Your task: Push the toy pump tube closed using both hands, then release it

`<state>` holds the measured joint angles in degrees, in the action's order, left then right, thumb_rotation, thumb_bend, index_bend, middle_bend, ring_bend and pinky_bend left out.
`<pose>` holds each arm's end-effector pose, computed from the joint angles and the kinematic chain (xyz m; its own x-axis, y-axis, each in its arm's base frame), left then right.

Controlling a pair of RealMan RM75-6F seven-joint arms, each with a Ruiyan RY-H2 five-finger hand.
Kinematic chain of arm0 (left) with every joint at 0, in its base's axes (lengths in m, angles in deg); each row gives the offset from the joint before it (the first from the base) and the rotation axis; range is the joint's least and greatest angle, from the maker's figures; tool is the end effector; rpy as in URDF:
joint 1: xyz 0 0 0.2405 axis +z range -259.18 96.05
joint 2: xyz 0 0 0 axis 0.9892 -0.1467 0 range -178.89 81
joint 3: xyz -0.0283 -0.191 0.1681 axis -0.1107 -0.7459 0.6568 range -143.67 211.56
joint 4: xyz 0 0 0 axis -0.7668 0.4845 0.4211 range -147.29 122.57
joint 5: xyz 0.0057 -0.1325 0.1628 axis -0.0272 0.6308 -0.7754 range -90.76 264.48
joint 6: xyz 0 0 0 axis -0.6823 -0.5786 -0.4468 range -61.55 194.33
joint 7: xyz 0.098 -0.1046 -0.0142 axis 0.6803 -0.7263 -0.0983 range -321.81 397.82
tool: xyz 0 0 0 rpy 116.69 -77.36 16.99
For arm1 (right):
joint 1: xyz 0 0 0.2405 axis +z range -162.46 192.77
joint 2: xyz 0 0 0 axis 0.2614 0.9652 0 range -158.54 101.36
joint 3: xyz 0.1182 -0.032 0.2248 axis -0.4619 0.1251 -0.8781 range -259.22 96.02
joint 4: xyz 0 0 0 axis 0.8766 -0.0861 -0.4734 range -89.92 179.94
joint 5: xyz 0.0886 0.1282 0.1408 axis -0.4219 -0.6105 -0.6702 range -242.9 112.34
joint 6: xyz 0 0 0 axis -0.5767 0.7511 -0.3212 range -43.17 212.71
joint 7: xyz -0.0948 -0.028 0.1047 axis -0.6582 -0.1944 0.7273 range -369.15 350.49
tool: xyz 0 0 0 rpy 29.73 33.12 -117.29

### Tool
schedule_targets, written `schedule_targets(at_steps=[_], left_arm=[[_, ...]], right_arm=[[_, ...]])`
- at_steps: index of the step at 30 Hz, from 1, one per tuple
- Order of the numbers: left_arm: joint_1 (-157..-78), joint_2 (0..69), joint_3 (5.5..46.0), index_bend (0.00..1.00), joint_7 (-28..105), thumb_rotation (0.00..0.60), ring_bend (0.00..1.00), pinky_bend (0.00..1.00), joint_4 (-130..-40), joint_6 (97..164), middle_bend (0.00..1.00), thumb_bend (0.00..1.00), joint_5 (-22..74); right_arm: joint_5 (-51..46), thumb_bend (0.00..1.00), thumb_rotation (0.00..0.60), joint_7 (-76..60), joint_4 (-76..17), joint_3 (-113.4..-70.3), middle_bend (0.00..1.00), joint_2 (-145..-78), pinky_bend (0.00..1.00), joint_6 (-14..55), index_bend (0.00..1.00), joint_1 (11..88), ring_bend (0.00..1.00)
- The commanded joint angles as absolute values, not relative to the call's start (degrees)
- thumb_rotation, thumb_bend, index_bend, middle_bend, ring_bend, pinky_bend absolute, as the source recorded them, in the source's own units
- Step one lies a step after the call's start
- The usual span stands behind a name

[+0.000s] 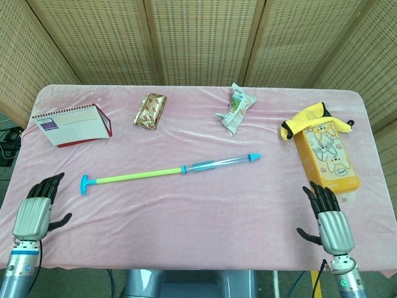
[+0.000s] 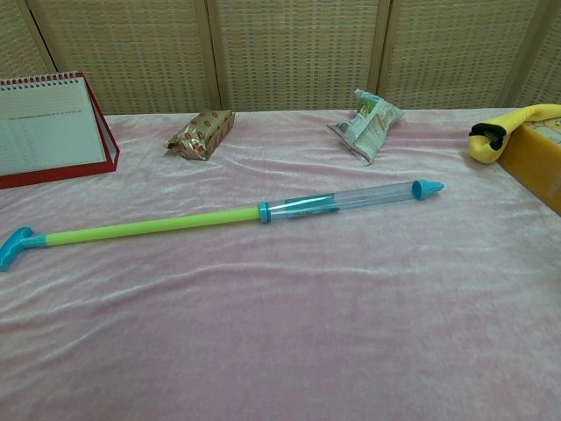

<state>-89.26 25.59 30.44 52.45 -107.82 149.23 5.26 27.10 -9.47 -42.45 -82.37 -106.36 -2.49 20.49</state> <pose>-0.2809 0.1944 0.0966 0.4038 0.0420 0.9139 0.9147 -0.0027 -0.4040 -0.2844 -0.1738 0.0854 0.2611 -0.0100 0.9652 -0.9574 -0.1307 0.2576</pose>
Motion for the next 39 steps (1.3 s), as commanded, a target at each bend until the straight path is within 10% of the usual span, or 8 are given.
schedule_targets(at_steps=[1,10,39], left_arm=[[-91.25,26.31,27.99,0.25,53.92,0.600,0.52,0.53,-107.43,146.85,0.59,0.24,8.18],[-98.78,27.56,22.61,0.47,60.62,0.600,0.82,0.78,-106.16,136.16,0.94,0.31,19.13],[-114.79,37.95,20.18,0.42,81.34,0.600,0.83,0.79,-97.30,127.23,0.95,0.36,52.09]], right_arm=[[27.13,0.24,0.600,-9.49,-42.46,-82.30,0.00,-106.41,0.00,-2.36,0.03,20.52,0.00],[27.17,0.24,0.600,-9.43,-42.87,-82.06,0.00,-106.23,0.00,-1.95,0.03,20.53,0.00],[25.18,0.24,0.600,-5.48,-43.19,-82.70,0.00,-104.82,0.00,-0.20,0.03,20.90,0.00]])
